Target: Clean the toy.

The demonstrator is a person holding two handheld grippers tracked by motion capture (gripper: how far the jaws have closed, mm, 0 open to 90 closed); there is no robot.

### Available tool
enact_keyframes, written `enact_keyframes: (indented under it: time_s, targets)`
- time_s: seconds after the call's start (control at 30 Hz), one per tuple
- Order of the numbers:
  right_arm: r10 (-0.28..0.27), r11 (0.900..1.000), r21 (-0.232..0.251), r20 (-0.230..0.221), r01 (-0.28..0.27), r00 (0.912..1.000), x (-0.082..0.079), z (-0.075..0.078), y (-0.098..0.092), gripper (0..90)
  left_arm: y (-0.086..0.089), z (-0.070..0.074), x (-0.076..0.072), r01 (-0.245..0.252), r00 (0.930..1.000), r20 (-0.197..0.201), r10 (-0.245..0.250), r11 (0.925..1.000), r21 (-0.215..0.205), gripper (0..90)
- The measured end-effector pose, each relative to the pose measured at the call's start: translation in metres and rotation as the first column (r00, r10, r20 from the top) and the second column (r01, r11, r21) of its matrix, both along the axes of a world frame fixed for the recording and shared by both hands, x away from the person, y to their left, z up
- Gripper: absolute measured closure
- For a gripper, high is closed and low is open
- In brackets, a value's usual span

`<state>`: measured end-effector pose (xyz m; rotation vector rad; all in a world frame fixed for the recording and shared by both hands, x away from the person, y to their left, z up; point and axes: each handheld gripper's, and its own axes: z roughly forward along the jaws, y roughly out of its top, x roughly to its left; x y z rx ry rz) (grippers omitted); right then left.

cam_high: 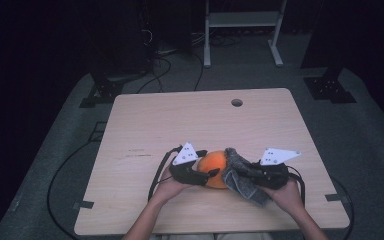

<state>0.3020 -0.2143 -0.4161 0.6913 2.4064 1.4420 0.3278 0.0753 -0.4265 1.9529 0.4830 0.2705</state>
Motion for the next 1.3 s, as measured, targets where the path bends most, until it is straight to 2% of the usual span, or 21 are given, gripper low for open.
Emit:
enact_keyframes:
  time_s: [0.1, 0.2, 0.27, 0.33, 0.37, 0.43, 0.5, 0.53, 0.6, 0.67, 0.73, 0.77, 0.83, 0.87, 0.93, 0.97, 1.03, 1.1, 1.17, 1.23, 1.3]
  targets:
    - [-0.017, 1.0, -0.01, -0.014, 0.016, 0.9998, -0.003, -0.006, -0.008, 75.3, 0.004, -0.003, -0.011, 0.008, 0.9994, 0.035, -0.009, 0.9996, 0.026, 28.9]
    - [-0.052, 0.998, -0.029, -0.065, 0.051, 0.9965, 0.001, -0.013, -0.02, 75.4, 0.008, -0.007, -0.021, 0.013, 0.9978, 0.064, -0.016, 0.9988, 0.048, 28.3]
    - [-0.055, 0.998, -0.005, -0.083, 0.055, 0.995, 0.0, -0.013, -0.025, 75.6, 0.01, -0.009, -0.026, 0.018, 0.997, 0.074, -0.022, 0.9985, 0.051, 28.3]
    - [-0.02, 0.998, 0.063, -0.053, 0.023, 0.9984, -0.005, -0.003, -0.021, 75.7, 0.009, -0.01, -0.028, 0.025, 0.9961, 0.084, -0.029, 0.9984, 0.051, 28.4]
    - [0.007, 0.997, 0.08, -0.026, -0.005, 0.9996, -0.008, 0.005, -0.016, 75.6, 0.008, -0.011, -0.029, 0.034, 0.9957, 0.085, -0.039, 0.9979, 0.054, 28.5]
    - [0.039, 0.997, 0.063, 0.022, -0.04, 0.999, -0.012, 0.015, -0.002, 75.5, 0.005, -0.01, -0.031, 0.057, 0.9944, 0.085, -0.062, 0.9963, 0.063, 28.0]
    - [0.048, 0.999, -0.004, 0.023, -0.048, 0.9986, -0.01, 0.014, 0.01, 75.4, 0.008, -0.007, -0.032, 0.089, 0.9943, 0.056, -0.091, 0.9952, 0.041, 24.1]
    - [0.049, 0.999, -0.023, 0.023, -0.048, 0.9985, -0.009, 0.009, 0.013, 75.5, 0.011, -0.005, -0.03, 0.096, 0.9948, 0.032, -0.097, 0.9953, 0.011, 20.0]
    - [0.045, 0.999, 0.001, 0.02, -0.045, 0.9988, -0.01, 0.002, 0.012, 75.5, 0.017, -0.002, -0.025, 0.064, 0.9978, -0.015, -0.064, 0.9975, -0.029, 13.5]
    - [0.051, 0.999, 0.001, 0.022, -0.051, 0.9985, -0.014, 0.001, 0.01, 75.5, 0.016, -0.003, -0.018, 0.032, 0.9964, -0.079, -0.031, 0.9994, 0.015, 6.3]
    - [0.068, 0.998, -0.004, 0.028, -0.067, 0.9973, -0.016, 0.002, 0.012, 75.3, 0.009, -0.009, -0.012, 0.047, 0.99, -0.136, -0.036, 0.9957, 0.08, 3.3]
    - [0.075, 0.997, -0.01, 0.035, -0.075, 0.9965, -0.017, 0.002, 0.012, 75.3, 0.007, -0.012, -0.012, 0.066, 0.9871, -0.152, -0.052, 0.9942, 0.085, 3.6]
    - [0.073, 0.997, -0.014, 0.033, -0.073, 0.9967, -0.017, 0.001, 0.01, 75.3, 0.007, -0.015, -0.015, 0.056, 0.9932, -0.107, -0.048, 0.9954, 0.078, 10.3]
    - [0.066, 0.998, -0.003, 0.021, -0.066, 0.9976, -0.015, 0.0, 0.006, 75.4, 0.006, -0.015, -0.017, 0.055, 0.9941, -0.098, -0.047, 0.9957, 0.075, 13.6]
    - [0.033, 0.999, 0.018, -0.018, -0.032, 0.9993, -0.009, -0.006, -0.008, 75.4, 0.006, -0.014, -0.02, 0.061, 0.9961, -0.069, -0.054, 0.993, 0.101, 16.9]
    - [0.009, 1.0, 0.008, -0.028, -0.009, 0.9996, -0.006, -0.009, -0.013, 75.4, 0.006, -0.014, -0.022, 0.066, 0.9965, -0.058, -0.06, 0.9918, 0.11, 17.8]
    - [-0.045, 0.999, -0.015, -0.078, 0.044, 0.9959, -0.002, -0.018, -0.025, 75.4, 0.006, -0.016, -0.025, 0.071, 0.9969, -0.04, -0.067, 0.9906, 0.117, 17.9]
    - [-0.066, 0.997, -0.039, -0.097, 0.062, 0.9931, -0.002, -0.023, -0.031, 75.3, 0.005, -0.017, -0.028, 0.083, 0.9966, -0.011, -0.082, 0.9874, 0.135, 18.9]
    - [-0.049, 0.999, -0.02, -0.067, 0.047, 0.9966, -0.008, -0.018, -0.029, 75.3, 0.006, -0.017, -0.03, 0.088, 0.996, 0.001, -0.089, 0.9843, 0.153, 19.1]
    - [-0.01, 1.0, 0.024, -0.032, 0.011, 0.9994, -0.014, -0.008, -0.022, 75.2, 0.006, -0.018, -0.031, 0.087, 0.996, 0.003, -0.089, 0.9849, 0.149, 19.2]
    - [0.019, 0.999, 0.032, 0.005, -0.019, 0.9998, -0.018, -0.001, -0.011, 75.1, 0.006, -0.018, -0.032, 0.085, 0.9961, 0.009, -0.088, 0.9853, 0.148, 19.2]
